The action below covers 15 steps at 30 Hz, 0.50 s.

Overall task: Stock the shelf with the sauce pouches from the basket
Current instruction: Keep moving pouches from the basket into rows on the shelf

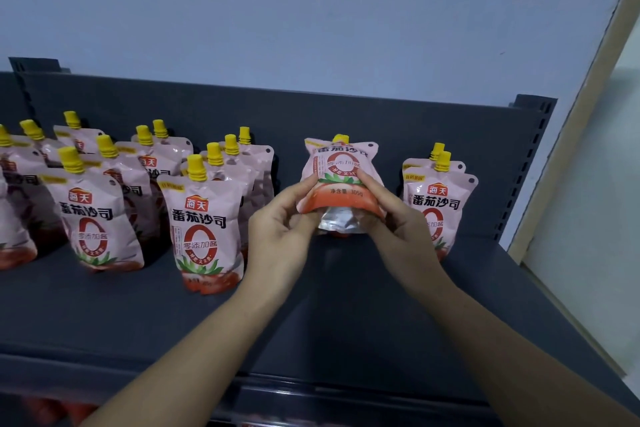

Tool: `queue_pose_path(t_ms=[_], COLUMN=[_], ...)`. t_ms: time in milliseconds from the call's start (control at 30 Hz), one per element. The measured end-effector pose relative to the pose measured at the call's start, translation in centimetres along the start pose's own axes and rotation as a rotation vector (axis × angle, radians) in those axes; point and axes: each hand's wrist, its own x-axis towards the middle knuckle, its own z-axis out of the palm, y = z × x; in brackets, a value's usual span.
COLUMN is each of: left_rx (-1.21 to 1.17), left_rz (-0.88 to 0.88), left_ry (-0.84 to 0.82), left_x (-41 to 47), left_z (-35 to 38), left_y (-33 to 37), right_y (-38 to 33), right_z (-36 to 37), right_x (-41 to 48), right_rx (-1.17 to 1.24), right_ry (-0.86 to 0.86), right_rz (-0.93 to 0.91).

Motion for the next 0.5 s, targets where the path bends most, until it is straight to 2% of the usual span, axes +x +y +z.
queue_pose_path(t_ms=[100,167,300,400,500], left_rx=[-0.141,-0.177,-0.423,-0.273,-0.213], left_rz=[-0.073,-0.127,-0.408,-0.485,-0.483], left_ry=[-0.001,-0.07,-0.257,-0.268,-0.24], left_x=[0.1,0.3,1.5,2.5,2.9], left_z=[0.1,0.0,-1.0,-0.7,-0.5], left_y=[0.3,0.6,1.4,1.4,0.3], right_y=[-0.1,-0.1,0.1,0.5,1.1], right_z=[0.0,0.0,-0.3,-0.2,-1.1], right_x=[0.0,-0.1,0.0,0.0,0.1], right_rx=[0.019,0.056,0.051,0.002,0.114], right_ry=[0.008,0.018,-0.028,-0.107,-0.28], right_rz=[-0.001,-0.002,-0.008,0.002,0.112])
